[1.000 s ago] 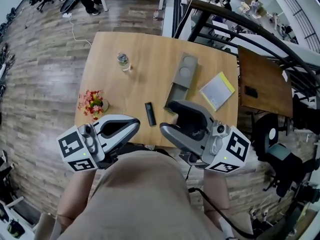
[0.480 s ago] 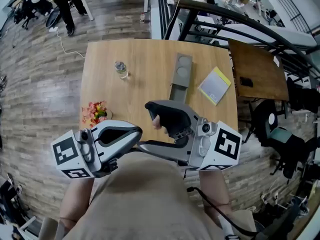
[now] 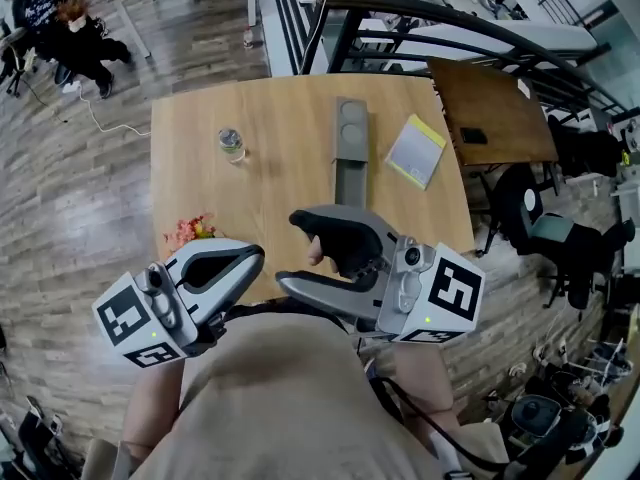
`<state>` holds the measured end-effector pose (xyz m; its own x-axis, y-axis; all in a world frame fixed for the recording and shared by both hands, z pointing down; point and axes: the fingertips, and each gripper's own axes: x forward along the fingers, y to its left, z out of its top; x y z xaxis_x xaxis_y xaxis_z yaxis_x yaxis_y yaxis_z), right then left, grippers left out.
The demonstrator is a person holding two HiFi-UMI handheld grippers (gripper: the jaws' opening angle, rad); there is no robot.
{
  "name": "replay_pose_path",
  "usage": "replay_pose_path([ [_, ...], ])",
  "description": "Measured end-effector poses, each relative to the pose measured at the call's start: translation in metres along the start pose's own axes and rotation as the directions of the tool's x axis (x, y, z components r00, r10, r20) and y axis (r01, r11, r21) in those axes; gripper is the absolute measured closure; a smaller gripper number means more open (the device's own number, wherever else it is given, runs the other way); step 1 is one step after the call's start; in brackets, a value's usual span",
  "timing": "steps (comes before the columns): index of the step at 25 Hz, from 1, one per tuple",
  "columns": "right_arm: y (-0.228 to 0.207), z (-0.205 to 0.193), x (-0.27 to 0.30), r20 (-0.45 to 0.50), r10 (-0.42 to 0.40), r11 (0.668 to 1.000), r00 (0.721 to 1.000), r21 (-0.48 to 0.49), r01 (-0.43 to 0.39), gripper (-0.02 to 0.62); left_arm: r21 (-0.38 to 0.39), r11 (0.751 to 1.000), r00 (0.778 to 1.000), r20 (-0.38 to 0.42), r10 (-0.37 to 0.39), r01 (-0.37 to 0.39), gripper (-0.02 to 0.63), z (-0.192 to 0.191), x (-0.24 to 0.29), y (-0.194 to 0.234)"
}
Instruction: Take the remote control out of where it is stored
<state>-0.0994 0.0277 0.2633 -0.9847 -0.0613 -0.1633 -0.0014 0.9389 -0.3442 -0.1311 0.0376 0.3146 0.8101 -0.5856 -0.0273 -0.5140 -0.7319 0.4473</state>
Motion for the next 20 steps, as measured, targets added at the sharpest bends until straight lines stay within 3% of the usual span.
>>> replay_pose_path([
  [5,-0.022,-0.022,-0.019,0.030,-0.186,0.983,0.982,-0.002,0.186,0.356,-0.001,0.997,0.996,-0.052,0.078,-0.078,0.606,-0.025,-0.022,0.035],
  [10,-0.061,-0.069,-0.032,-0.026,-0.375,0.924,0.927,-0.091,0.371,0.359,0.026,0.986,0.982,-0.089,0.166,-0.164,0.606,-0.049,-0.048,0.061],
  [16,-0.056,-0.072,-0.047,-0.042,-0.434,0.889,0.900,-0.183,0.420,0.408,-0.009,0.981,0.977,-0.096,0.191,-0.193,0.606,-0.064,-0.052,0.062],
  [20,-0.041,-0.067,-0.042,-0.041,-0.397,0.911,0.917,-0.144,0.387,0.409,-0.016,0.982,0.980,-0.079,0.184,-0.186,0.606,-0.059,-0.060,0.057],
])
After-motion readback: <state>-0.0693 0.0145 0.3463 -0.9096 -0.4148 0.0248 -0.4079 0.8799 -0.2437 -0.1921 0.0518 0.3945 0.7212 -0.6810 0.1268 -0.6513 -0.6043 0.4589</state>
